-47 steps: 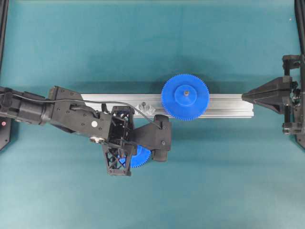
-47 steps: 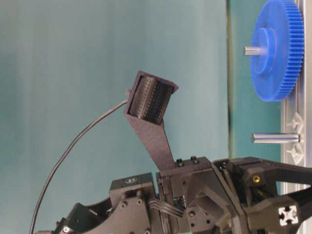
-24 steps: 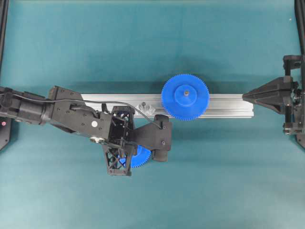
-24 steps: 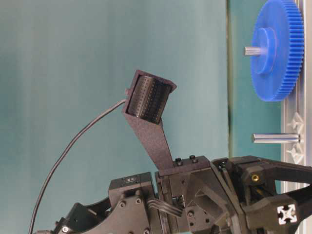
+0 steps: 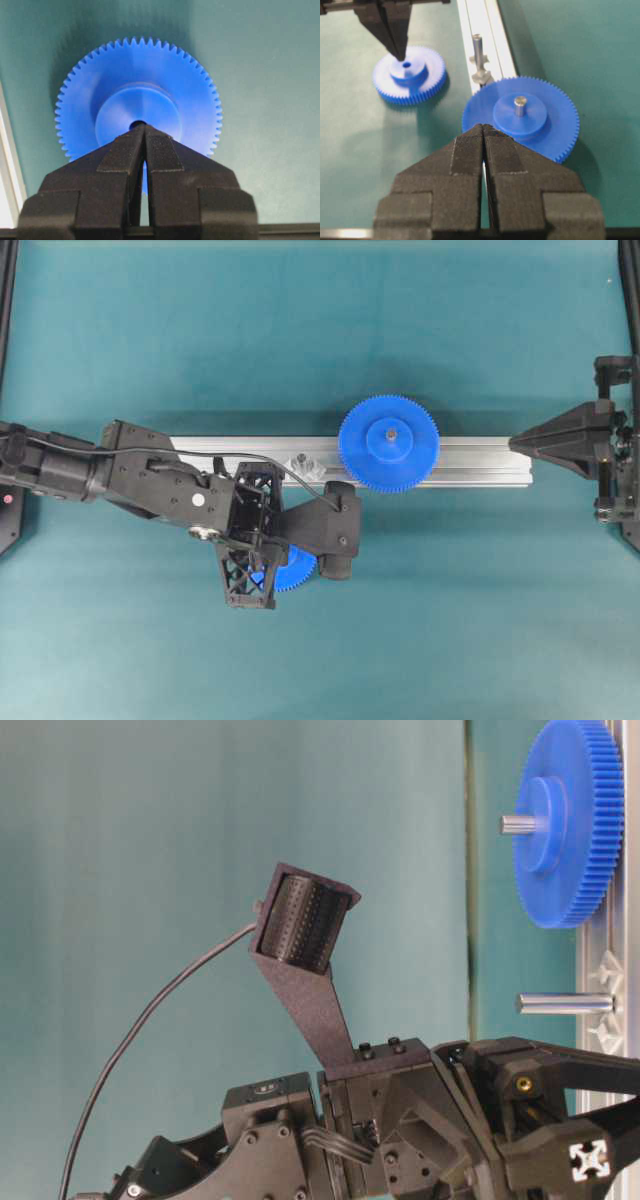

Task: Find the location of the shaft and insert the small gear.
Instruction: 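Lower the left gripper and close its fingers on the gear hub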

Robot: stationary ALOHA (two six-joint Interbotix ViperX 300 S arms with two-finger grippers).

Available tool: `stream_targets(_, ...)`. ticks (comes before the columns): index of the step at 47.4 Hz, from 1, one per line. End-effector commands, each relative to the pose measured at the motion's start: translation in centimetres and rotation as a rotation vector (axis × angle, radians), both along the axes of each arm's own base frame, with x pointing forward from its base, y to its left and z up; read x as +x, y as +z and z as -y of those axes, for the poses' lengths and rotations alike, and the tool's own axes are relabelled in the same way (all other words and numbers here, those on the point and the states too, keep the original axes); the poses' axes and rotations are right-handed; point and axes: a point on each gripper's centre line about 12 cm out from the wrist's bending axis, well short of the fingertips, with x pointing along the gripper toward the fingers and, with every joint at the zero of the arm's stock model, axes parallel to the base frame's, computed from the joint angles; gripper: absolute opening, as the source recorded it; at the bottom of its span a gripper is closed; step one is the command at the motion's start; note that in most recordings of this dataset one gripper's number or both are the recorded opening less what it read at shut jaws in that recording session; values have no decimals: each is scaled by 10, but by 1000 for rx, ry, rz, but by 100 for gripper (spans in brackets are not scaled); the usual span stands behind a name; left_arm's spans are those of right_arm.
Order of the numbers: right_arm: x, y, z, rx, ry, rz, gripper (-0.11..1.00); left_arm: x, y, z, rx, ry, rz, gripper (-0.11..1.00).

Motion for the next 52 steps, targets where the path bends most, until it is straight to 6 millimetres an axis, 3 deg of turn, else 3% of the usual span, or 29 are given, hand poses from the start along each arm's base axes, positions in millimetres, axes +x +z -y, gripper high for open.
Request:
stream_targets(1, 2, 4, 1, 7, -6, 16, -1, 4, 16, 2, -6, 0, 47, 9)
stream_targets(4, 2, 4, 1, 9, -7, 15, -1, 3, 14, 2, -6, 4, 43, 19)
stream_targets(14, 2, 2, 1, 11, -7, 10, -1, 3, 11, 1, -13, 29, 32, 78)
stream_targets(18, 1, 2, 1, 11, -7, 9, -1, 4, 12, 0, -13, 30, 40, 92)
stream_targets(52, 2, 3, 1, 10, -7, 12, -1, 6, 7, 0, -6, 24, 35, 92)
